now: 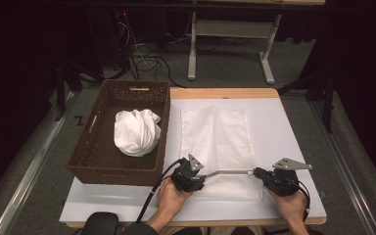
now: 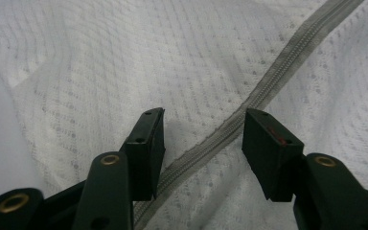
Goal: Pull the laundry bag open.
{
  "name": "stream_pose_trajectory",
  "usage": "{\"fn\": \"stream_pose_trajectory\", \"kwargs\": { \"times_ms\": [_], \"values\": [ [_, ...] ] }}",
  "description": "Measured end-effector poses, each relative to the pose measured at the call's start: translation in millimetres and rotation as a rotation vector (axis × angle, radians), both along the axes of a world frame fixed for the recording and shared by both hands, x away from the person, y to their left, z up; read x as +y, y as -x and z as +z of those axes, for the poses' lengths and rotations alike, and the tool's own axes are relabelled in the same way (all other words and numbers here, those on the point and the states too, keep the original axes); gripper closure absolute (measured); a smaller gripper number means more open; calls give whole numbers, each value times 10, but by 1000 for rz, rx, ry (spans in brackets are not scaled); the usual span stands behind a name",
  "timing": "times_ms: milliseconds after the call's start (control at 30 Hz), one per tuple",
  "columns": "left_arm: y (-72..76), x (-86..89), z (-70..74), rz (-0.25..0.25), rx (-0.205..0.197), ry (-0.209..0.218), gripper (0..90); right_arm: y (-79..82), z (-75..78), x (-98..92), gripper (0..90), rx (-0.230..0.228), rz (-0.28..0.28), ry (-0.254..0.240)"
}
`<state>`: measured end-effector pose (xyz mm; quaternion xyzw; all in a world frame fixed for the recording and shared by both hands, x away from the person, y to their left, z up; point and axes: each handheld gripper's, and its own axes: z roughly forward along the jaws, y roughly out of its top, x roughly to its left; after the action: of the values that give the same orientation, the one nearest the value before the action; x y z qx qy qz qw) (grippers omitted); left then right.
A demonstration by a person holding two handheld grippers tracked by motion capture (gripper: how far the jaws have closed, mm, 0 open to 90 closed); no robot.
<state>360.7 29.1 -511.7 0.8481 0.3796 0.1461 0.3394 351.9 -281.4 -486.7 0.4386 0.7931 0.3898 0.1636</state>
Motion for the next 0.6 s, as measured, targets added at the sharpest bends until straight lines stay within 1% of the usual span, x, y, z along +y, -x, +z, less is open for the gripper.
{"fn": "stream_pose_trajectory", "kwargs": {
  "times_ms": [33, 67, 133, 200, 233, 300, 467, 500, 533, 600],
  "values": [
    [5, -7, 11, -4, -1, 0, 501, 5, 4, -28, 894, 1, -6, -7],
    [8, -15, 23, -10, -3, 1, 502, 2, 1, -40, 900, -4, -5, -7],
    [13, -32, 44, -15, -9, 4, 505, 5, -3, -52, 900, -1, -13, -5],
    [8, -53, 65, -23, -3, 5, 503, 3, -7, -56, 900, 2, -16, -9],
    [5, -75, 87, -26, 0, 15, 501, 2, -11, -62, 900, 6, -20, -8],
    [4, -94, 105, -34, 2, 19, 500, 5, -13, -57, 900, 10, -23, -9],
    [-1, -161, 129, -46, -6, 16, 501, -18, -47, -67, 900, 19, -28, -6],
    [-1, -161, 129, -46, -6, 16, 502, -23, -54, -67, 900, 26, -31, -7],
    [-14, -197, 139, -48, -6, 16, 503, -34, -66, -69, 900, 26, -32, -5],
    [-20, -211, 146, -49, -3, 18, 504, -45, -79, -70, 900, 29, -31, -4]
  ]
}}
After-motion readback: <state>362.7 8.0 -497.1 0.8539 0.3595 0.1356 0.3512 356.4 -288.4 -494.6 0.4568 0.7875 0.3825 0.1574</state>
